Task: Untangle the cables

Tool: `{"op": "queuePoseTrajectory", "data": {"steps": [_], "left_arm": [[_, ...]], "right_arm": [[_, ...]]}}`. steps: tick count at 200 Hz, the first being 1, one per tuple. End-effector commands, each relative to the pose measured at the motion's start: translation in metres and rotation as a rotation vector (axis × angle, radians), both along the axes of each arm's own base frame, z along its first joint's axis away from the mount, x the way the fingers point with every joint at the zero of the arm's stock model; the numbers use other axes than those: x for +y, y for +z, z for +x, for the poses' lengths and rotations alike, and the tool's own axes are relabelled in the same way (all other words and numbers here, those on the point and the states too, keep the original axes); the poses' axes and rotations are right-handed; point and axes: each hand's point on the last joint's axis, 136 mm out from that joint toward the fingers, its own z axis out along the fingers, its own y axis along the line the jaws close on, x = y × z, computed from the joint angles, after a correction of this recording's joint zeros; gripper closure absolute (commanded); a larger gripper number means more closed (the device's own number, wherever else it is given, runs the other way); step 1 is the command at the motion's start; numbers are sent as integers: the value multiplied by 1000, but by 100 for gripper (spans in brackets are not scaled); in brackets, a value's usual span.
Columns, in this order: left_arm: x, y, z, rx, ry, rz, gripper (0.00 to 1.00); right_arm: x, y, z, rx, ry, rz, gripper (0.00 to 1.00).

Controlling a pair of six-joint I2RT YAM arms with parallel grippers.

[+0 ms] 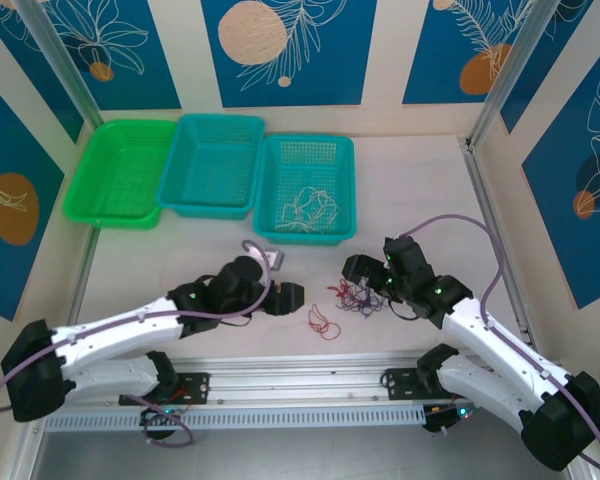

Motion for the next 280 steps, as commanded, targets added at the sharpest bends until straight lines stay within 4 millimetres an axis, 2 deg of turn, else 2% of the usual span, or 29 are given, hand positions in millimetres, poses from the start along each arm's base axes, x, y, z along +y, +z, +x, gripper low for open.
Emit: {"op": "queuePoseTrajectory", "data": {"steps": [1, 15, 29, 48, 59, 72, 91, 98, 138, 162, 204, 245, 280], "left_arm": [[-16, -34, -17, 142, 6, 34, 47], [-34, -47, -24, 192, -16, 19, 54], [-51, -53, -31, 218, -44, 6, 55], [-62, -64, -36, 232, -57, 32, 56], [-66, -69, -37, 242, -58, 29, 59], [-70, -73, -38, 256, -64, 22, 69], [-70, -74, -36, 252, -60, 26, 99], [-68, -71, -34, 239, -53, 26, 100], [-51, -21, -14, 94, -45, -27, 100], [-44, 5, -5, 85, -60, -99, 100], [-15, 57, 21, -43, -25, -129, 100], [18, 127, 63, -102, 52, -342, 100], [62, 165, 117, -254, 179, -241, 100]], "right_arm": [[2, 1, 3, -7, 7, -1, 1], [2, -1, 2, 4, 10, 1, 2], [2, -2, 0, 13, 9, 0, 2], [-2, -2, -2, 15, 1, -4, 2], [-4, -4, -4, 13, -7, -4, 2], [-5, -3, -4, 4, -15, 3, 2], [-5, -1, -6, -7, -6, 7, 2], [-3, 0, -7, -11, 13, 8, 1], [31, 12, -19, -120, 253, 100, 4], [51, 20, -29, -186, 373, 165, 6], [54, 16, -23, -175, 342, 149, 6], [66, 25, -18, -184, 356, 196, 7], [67, 34, -12, -208, 345, 194, 7]]}}
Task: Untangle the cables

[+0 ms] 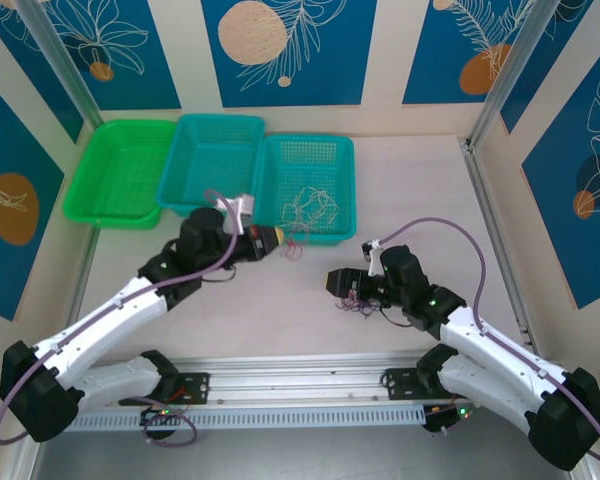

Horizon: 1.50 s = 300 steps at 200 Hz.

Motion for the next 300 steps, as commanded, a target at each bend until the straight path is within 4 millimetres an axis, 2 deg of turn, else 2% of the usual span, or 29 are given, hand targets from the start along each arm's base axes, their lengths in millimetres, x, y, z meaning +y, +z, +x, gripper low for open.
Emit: {"op": "queuePoseTrajectory", "data": {"steps": [1, 22, 38, 74, 93, 115, 127, 137, 159, 179, 206, 228, 246, 266, 290, 300], "left_arm": [[21, 35, 25, -106, 33, 45, 100], [50, 44, 69, -125, 143, 52, 100], [77, 38, 106, -120, 246, 72, 100], [134, 5, 183, -59, 436, 134, 100], [149, -19, 214, -3, 467, 140, 100], [161, -43, 240, 56, 485, 172, 100], [164, -48, 249, 71, 484, 198, 81], [164, -46, 251, 75, 476, 205, 70], [159, -21, 243, 27, 469, 152, 61], [149, 2, 225, -15, 443, 102, 60], [123, 20, 182, -60, 379, 70, 61], [94, 23, 139, -82, 304, 46, 62], [72, 19, 101, -91, 233, 49, 62], [60, 6, 64, -84, 192, 75, 62], [44, -21, 25, -47, 139, 86, 63], [36, -39, 10, -14, 118, 105, 63]], "right_arm": [[8, 24, 6, -44, 11, 49, 7], [8, 23, 6, -42, 6, 46, 7], [6, 22, 6, -38, -3, 37, 7], [-2, 14, 3, -14, -29, 4, 6], [-8, 12, 2, -15, -45, -15, 6], [-14, 11, 1, -17, -64, -25, 5], [-16, 11, 0, -19, -69, -26, 4], [-19, 12, 0, -20, -76, -28, 4], [-25, 9, 0, -15, -106, -40, 4], [-33, 3, 3, 3, -155, -60, 4], [-52, -8, 6, 51, -254, -105, 4], [-69, -21, 5, 108, -337, -141, 4], [-77, -29, 3, 147, -376, -156, 4], [-80, -35, 1, 167, -383, -164, 4], [-76, -43, 1, 192, -361, -173, 5], [-74, -47, 2, 210, -357, -181, 5]]}}
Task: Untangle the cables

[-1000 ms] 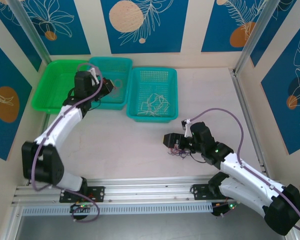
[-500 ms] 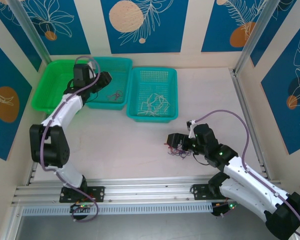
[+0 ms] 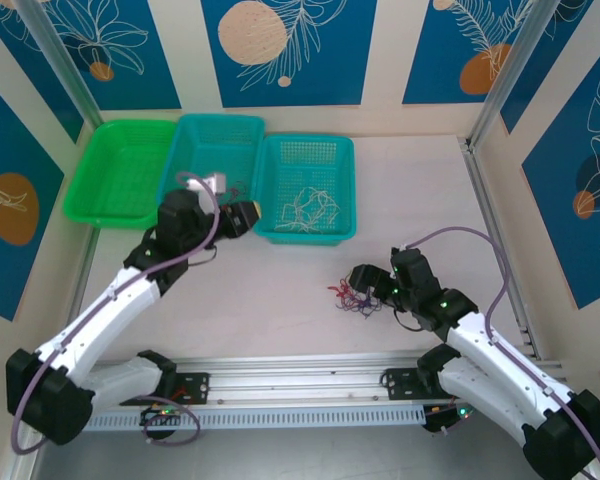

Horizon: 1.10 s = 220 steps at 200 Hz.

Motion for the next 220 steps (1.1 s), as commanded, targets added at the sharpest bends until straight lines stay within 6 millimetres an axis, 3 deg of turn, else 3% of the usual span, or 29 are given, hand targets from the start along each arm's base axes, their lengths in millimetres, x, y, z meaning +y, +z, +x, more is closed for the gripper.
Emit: {"op": "queuePoseTrajectory", "data": {"steps": [1, 45, 73, 83, 99, 109, 121, 147, 183, 220], "left_arm": [[-11, -34, -28, 68, -12, 34, 63], [-54, -102, -74, 200, -110, 75, 62], [-82, -128, -92, 246, -186, 115, 61], [-90, -136, -95, 268, -209, 122, 60], [-95, -146, -96, 302, -214, 119, 58], [-94, -150, -94, 315, -201, 127, 56], [-93, -153, -92, 318, -185, 135, 54], [-92, -158, -89, 344, -166, 152, 47], [-93, -172, -88, 391, -157, 156, 42], [-94, -183, -87, 416, -153, 166, 42]], "right_arm": [[-1, -16, -3, 64, -12, -20, 5], [6, -46, 5, 218, -17, -103, 11], [10, -61, 10, 266, 1, -183, 44], [14, -63, 12, 270, 19, -186, 62], [20, -63, 13, 266, 43, -169, 88], [23, -62, 12, 263, 58, -157, 95], [27, -62, 11, 264, 78, -139, 100], [45, -54, 6, 253, 154, -56, 100], [78, -24, 4, 172, 280, 120, 100], [98, -3, 2, 139, 360, 186, 100]]}}
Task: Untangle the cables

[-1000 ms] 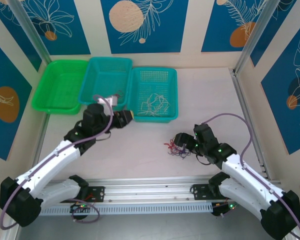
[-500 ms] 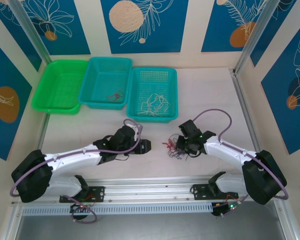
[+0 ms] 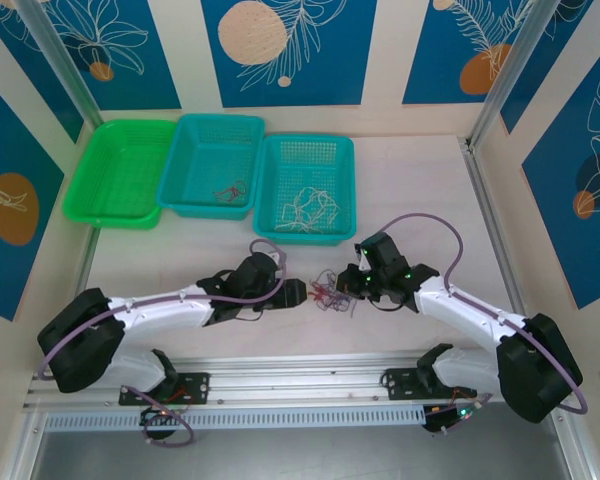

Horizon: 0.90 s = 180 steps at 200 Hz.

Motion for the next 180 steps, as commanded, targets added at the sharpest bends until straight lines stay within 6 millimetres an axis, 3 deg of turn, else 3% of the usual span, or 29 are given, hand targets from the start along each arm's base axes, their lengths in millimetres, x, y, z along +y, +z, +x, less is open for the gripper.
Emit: {"op": "queuePoseTrajectory", "data": {"steps": [1, 57, 104, 149, 180], "left_arm": [[-8, 5, 8, -2, 19, -33, 42], [-15, -20, 7, 51, 10, -26, 42], [-34, -29, 10, 109, 3, -85, 45], [-45, -33, 12, 150, 13, -131, 58], [-46, -35, 16, 151, 34, -138, 73]], "right_arm": [[22, 20, -6, -25, 100, 89, 100], [21, 24, -1, -42, 68, 77, 100], [21, 23, -2, -32, 73, 74, 100], [20, 18, -3, -22, 62, 68, 100], [20, 16, -4, -16, 66, 70, 100]]}}
